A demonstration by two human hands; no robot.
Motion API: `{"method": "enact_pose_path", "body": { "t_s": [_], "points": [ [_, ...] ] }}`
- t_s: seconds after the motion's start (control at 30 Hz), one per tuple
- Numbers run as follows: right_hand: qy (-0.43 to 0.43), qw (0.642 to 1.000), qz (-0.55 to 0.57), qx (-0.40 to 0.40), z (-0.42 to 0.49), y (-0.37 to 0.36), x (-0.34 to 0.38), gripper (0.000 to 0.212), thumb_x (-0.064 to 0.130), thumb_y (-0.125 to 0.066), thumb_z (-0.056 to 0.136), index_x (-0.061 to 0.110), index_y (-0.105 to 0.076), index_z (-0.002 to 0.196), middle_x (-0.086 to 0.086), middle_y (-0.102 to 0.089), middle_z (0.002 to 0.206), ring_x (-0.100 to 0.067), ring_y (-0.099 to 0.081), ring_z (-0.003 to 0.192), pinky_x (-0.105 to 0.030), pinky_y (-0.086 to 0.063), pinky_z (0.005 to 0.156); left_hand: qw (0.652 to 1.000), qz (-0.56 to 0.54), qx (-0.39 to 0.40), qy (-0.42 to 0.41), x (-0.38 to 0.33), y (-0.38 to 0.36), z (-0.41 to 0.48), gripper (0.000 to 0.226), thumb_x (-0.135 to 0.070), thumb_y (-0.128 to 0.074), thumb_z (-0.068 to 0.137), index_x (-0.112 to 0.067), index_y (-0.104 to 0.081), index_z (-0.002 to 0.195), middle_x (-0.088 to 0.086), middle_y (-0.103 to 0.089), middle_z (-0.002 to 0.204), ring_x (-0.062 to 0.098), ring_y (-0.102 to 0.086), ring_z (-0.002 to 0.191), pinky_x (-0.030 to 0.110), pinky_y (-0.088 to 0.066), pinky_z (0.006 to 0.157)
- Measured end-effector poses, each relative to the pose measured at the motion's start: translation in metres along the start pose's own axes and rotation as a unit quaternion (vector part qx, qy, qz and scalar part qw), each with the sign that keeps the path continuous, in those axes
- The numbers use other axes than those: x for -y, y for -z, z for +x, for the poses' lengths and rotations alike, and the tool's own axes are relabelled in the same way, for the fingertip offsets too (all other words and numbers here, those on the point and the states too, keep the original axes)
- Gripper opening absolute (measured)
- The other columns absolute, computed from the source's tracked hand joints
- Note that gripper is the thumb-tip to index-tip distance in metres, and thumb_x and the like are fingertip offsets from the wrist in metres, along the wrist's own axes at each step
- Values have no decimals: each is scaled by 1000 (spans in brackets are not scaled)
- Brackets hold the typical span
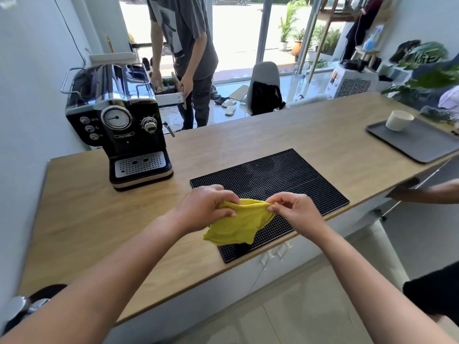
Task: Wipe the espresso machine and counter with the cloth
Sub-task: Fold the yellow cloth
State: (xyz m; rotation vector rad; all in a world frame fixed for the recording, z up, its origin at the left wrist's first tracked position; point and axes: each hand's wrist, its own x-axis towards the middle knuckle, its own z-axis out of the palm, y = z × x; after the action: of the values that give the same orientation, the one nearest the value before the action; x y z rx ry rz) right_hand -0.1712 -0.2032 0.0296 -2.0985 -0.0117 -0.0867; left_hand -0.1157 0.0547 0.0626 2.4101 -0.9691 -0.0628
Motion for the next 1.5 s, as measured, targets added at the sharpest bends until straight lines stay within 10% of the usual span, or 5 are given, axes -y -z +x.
{"method": "enact_pose_path", "body": {
  "t_s": [0.37, 0.63, 0.83, 1.17, 1.5],
  "points": [
    [18, 980, -188, 68, -2, 31, 3, 18, 11, -57, 96, 25, -68, 93, 12, -63, 74, 2, -54, 61, -17, -41, 57, 987, -95, 1, 132, -10, -28, -4, 30, -52, -81, 67, -29, -60, 66, -13, -55, 62, 3, -47, 56, 25, -38, 56],
    [-122, 990, -41, 52, 42, -5, -28, 23, 9, -44, 99, 19, -63, 109, 3, -57, 76, -10, -48, 60, -24, -37, 53, 826, -453, -16, 335, -19, -74, -2, 16, -22, -64, 92, -9, -55, 97, 10, -64, 88, 23, -68, 75, 40, -60, 57],
    [-109, 974, -194, 40, 85, -72, -70, 31, 20, -46, 100, 21, -58, 128, -10, -68, 115, -31, -63, 106, -36, -46, 85, 853, -245, -84, 453, 27, -101, 14, 15, -26, -64, 90, -15, -60, 98, 2, -65, 84, 23, -69, 59, 41, -59, 49],
    [-7, 948, -314, 47, 99, -74, -78, 39, 28, -50, 100, 22, -47, 138, -8, -50, 121, -34, -63, 92, -41, -49, 73, 917, 7, -116, 383, 49, -115, 29, 45, -29, -59, 91, -25, -44, 133, 4, -58, 121, 27, -59, 107, 38, -49, 81],
    [-198, 952, -218, 85, 83, -55, -67, 41, 43, -70, 85, 15, -57, 58, 0, -62, 61, -24, -66, 72, -33, -45, 65, 946, 224, -78, 220, 56, -146, 3, 41, -46, -44, 88, -31, -62, 122, -4, -58, 132, 21, -50, 129, 43, -31, 106]
  ]
}}
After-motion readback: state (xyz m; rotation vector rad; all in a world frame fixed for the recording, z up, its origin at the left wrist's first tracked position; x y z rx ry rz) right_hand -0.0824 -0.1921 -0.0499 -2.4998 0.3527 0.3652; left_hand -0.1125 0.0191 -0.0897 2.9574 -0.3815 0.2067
